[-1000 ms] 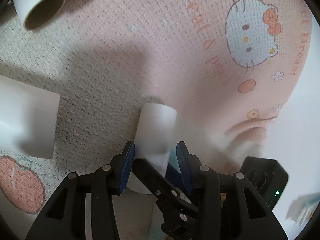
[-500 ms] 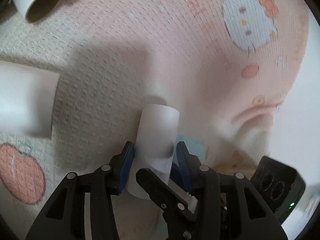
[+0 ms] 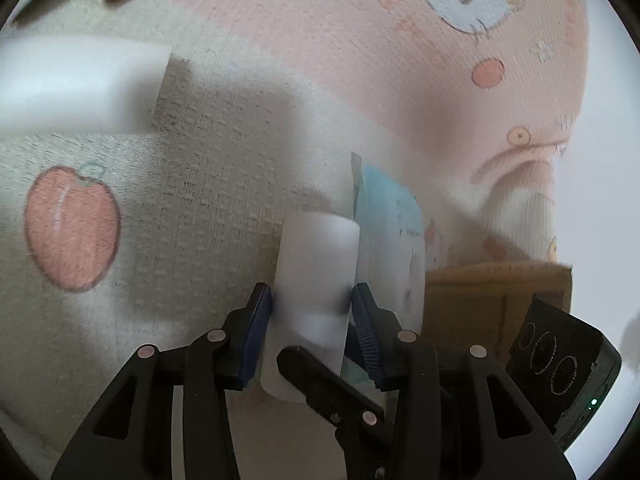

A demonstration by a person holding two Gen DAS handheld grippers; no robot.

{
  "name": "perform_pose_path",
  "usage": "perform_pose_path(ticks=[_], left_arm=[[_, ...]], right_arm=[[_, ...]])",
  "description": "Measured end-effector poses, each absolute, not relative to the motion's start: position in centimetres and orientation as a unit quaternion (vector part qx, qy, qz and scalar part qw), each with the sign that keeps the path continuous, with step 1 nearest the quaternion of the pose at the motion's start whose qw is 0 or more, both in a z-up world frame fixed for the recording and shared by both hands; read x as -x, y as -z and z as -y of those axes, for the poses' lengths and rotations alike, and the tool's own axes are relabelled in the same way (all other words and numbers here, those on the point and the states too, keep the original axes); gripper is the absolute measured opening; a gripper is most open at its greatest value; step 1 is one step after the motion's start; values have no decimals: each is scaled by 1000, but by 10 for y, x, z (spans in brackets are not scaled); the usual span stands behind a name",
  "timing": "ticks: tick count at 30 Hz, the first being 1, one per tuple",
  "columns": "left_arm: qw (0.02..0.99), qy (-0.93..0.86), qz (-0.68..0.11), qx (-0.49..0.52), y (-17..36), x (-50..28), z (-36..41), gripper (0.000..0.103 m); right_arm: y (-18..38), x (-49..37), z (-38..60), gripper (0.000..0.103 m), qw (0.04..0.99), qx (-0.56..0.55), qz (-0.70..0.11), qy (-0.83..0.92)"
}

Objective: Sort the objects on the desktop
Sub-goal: 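Lift the white tube with both grippers and carry it over the box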

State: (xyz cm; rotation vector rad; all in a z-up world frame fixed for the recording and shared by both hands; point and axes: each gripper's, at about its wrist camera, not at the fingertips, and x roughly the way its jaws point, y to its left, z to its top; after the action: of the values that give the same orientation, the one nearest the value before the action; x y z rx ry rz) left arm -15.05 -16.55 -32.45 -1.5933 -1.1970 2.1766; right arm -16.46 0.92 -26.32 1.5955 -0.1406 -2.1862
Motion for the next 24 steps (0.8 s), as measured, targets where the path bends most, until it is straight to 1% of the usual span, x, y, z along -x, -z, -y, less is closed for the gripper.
perform_pose_path(ticks=[5,10,14,21,24], left_arm=[[98,-748,368,543,316,131,151,46],[110,-732,355,570,319,114,144,46],[112,-729,344,581,319,103,137,46],[111,-726,355,579,323,105,136,46],[114,-713,374,582,331,105,138,46]], right_arm=[[263,140,-14,42,214,-571,72,790],[269,117,-20,42,217,-578,85,782],[275,99,-28,42,219,-584,110,774],[282,91,-34,42,217,-578,135,775],[289,90,-39,42,219,-580,169,766]])
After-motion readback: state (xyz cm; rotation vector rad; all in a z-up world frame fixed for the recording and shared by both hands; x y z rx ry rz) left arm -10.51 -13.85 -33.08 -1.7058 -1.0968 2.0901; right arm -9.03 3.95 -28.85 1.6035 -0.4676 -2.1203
